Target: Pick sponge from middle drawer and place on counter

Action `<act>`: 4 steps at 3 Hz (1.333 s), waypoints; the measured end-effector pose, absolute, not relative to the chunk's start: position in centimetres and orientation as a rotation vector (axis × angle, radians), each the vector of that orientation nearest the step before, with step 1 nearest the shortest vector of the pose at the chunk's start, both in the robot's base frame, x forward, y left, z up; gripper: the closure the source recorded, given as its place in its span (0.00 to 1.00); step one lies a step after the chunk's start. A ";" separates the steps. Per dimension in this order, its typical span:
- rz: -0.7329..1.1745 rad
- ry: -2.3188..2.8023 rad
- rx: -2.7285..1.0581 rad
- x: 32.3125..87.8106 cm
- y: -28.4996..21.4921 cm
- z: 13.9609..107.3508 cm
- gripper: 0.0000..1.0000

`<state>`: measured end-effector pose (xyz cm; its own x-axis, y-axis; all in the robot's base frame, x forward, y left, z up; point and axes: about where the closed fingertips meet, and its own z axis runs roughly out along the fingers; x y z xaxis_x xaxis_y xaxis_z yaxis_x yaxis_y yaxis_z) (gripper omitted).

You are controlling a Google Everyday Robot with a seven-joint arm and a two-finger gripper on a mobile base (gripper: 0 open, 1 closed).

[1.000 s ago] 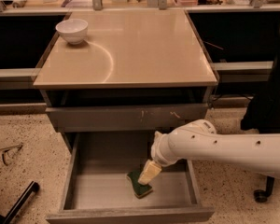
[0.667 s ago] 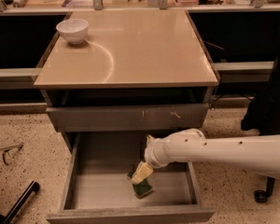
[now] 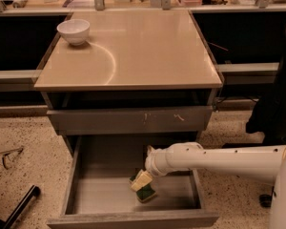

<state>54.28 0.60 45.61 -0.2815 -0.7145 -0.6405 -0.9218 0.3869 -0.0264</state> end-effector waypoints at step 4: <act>0.709 2.123 -1.311 51.5 5.0 35.9 0.00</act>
Offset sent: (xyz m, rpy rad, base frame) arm -0.0130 0.0302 -0.0613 0.0603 0.1085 0.0018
